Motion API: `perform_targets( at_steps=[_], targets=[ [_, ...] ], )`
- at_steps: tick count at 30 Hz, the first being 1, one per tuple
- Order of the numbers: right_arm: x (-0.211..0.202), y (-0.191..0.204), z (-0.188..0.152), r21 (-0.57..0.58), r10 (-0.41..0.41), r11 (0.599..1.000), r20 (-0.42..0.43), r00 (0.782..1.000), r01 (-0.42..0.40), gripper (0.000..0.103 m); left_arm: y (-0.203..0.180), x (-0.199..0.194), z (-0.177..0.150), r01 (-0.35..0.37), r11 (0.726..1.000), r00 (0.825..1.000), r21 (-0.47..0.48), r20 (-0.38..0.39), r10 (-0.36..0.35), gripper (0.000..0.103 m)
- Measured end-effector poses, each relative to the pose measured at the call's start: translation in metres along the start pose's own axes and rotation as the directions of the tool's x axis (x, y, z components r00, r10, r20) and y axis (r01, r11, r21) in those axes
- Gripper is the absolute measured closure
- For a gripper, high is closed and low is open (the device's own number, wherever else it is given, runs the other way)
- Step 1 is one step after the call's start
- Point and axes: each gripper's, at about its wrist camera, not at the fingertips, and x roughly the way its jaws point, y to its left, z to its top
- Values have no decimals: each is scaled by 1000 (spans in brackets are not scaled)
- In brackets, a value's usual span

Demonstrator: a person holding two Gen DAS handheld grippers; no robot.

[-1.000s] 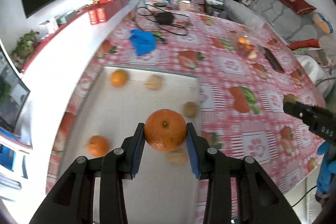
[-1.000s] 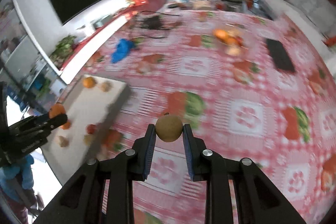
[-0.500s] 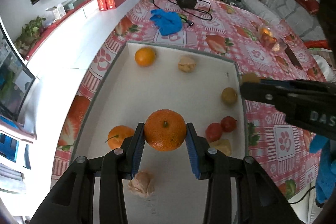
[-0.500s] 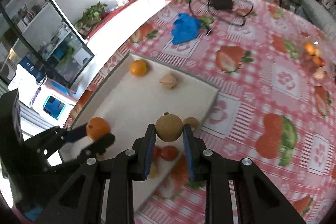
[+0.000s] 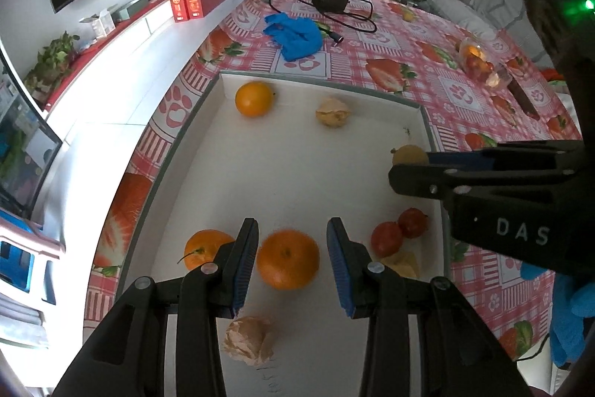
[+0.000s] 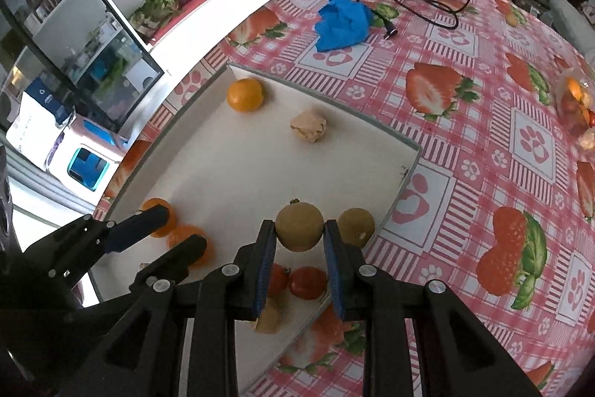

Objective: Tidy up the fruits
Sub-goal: 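Open both tools to drop the orange and kiwi into the tray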

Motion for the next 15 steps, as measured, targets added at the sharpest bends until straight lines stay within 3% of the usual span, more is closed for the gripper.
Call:
perform_targets(
  at_steps=[2, 3, 6, 9, 10, 12, 15],
  targets=[
    [2, 1, 0, -6, -3, 1000, -8, 1000, 3, 75, -1, 1, -1, 2, 1000, 1000, 2, -1, -2, 60],
    [2, 3, -1, -11, -8, 1000, -13, 1000, 8, 75, -1, 0, -2, 0, 1000, 1000, 2, 0, 0, 54],
    [4, 5, -2, -15, -3, 1000, -24, 1000, 3, 75, -1, -3, -3, -16, 1000, 1000, -4, 14, 16, 25],
    [2, 5, -3, -6, 2, 1000, -26, 1000, -2, 71, 0, -8, -5, -32, 999, 999, -15, 39, 32, 22],
    [1, 6, -3, -4, 0, 1000, -25, 1000, 0, 43, 1, -9, -6, -31, 999, 999, -26, 33, 31, 19],
    [-5, 7, -4, -8, -11, 1000, -4, 1000, 11, 7, 4, -10, -7, -32, 998, 999, -48, 22, 33, 18],
    [-16, 11, -4, -33, -31, 999, 26, 999, 32, 7, 9, -13, -9, -21, 997, 999, -79, 28, 23, 13]
  ],
)
